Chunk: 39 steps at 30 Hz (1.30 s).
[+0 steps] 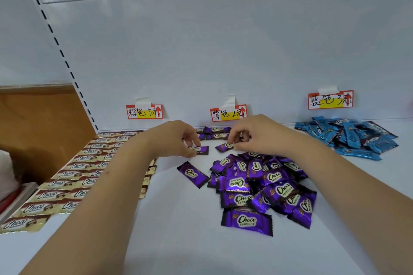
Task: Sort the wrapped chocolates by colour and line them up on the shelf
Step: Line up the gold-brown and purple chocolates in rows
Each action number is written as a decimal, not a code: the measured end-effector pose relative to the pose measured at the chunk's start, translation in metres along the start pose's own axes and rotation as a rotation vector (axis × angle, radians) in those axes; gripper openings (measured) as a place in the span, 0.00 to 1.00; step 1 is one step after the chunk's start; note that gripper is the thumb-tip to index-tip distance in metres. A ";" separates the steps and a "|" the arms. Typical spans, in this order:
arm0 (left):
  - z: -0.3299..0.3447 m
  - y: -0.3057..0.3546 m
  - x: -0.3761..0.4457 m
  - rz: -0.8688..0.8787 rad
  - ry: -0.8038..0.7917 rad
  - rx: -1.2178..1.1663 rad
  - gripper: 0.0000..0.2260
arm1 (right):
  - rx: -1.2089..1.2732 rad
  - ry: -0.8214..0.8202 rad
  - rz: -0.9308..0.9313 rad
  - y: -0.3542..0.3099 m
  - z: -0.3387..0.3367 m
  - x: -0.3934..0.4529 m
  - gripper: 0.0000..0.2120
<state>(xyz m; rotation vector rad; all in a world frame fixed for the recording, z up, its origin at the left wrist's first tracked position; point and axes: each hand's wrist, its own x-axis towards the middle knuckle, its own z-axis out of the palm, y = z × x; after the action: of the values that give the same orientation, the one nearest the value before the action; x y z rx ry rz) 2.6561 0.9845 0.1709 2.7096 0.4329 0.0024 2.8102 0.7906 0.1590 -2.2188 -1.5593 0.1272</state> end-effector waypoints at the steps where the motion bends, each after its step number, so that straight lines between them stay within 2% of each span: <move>1: 0.000 0.000 0.001 -0.001 0.005 0.011 0.08 | -0.010 -0.001 -0.009 -0.001 0.003 0.000 0.07; 9: 0.001 -0.002 0.003 0.004 0.052 0.047 0.09 | -0.051 0.040 -0.050 -0.013 0.018 0.010 0.06; 21: 0.004 -0.009 0.007 0.040 0.161 0.101 0.08 | -0.215 0.027 -0.039 -0.021 0.023 0.019 0.13; 24: 0.005 -0.006 0.007 0.059 0.191 0.072 0.10 | -0.187 0.093 -0.027 -0.018 0.014 0.015 0.12; 27: 0.006 -0.001 0.009 0.078 0.231 0.026 0.09 | -0.165 0.279 0.076 -0.001 -0.004 0.012 0.13; 29: 0.009 0.005 0.011 0.098 0.240 -0.006 0.07 | -0.124 0.325 0.170 0.011 -0.014 0.006 0.12; 32: 0.019 0.017 0.014 0.184 0.246 0.013 0.08 | -0.096 0.285 0.268 0.021 -0.021 -0.003 0.13; 35: 0.029 0.024 0.018 0.251 0.204 0.064 0.14 | -0.136 0.240 0.344 0.023 -0.028 -0.007 0.12; 39: 0.030 0.022 0.019 0.227 0.138 0.147 0.13 | -0.113 0.105 0.430 0.023 -0.053 -0.022 0.09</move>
<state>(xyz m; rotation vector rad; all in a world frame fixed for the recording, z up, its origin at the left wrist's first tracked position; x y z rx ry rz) 2.6822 0.9595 0.1507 2.8999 0.1677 0.2295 2.8391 0.7484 0.1947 -2.5756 -1.0390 0.0471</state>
